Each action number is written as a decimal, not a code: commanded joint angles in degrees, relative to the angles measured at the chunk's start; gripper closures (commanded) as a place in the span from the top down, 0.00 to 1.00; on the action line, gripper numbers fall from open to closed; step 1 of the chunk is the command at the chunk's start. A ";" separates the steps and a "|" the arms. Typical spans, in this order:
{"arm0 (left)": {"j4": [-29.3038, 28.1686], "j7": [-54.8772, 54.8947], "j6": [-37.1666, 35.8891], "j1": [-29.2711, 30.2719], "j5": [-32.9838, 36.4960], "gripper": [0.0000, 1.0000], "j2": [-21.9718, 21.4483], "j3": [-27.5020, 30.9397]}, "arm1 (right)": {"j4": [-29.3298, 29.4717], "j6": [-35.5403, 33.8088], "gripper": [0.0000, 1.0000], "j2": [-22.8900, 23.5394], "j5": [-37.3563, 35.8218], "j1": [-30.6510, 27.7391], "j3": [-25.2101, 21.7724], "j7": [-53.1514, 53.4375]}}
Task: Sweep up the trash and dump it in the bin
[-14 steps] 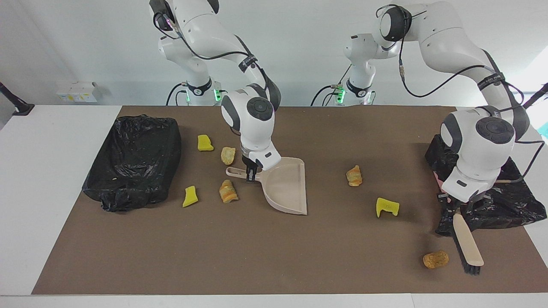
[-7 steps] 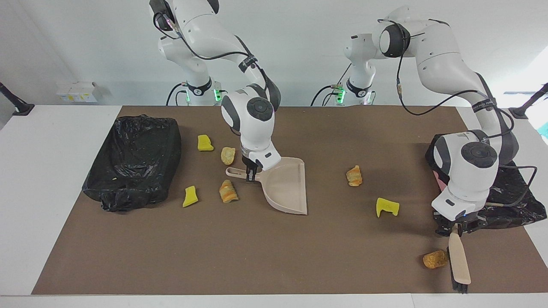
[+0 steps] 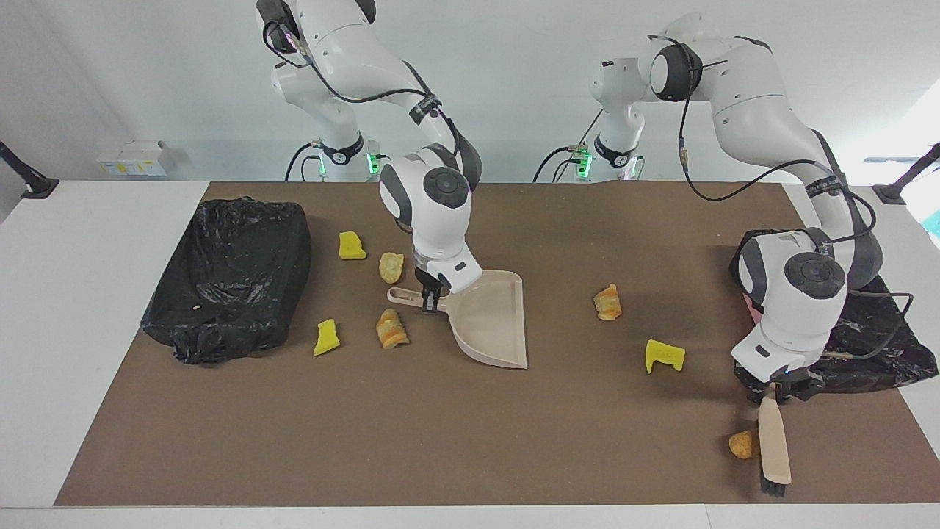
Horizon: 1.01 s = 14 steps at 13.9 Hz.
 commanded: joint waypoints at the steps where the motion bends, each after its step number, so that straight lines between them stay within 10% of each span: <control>1: -7.64 2.60 -3.86 -2.04 0.45 0.00 -6.44 -0.17 | -1.56 0.75 0.00 -0.43 -0.93 -0.72 0.55 -2.01; 14: -22.96 3.93 -23.38 -9.08 -15.28 0.00 -22.97 -1.66 | -1.65 1.01 0.00 -0.43 -0.58 -0.98 0.55 -2.01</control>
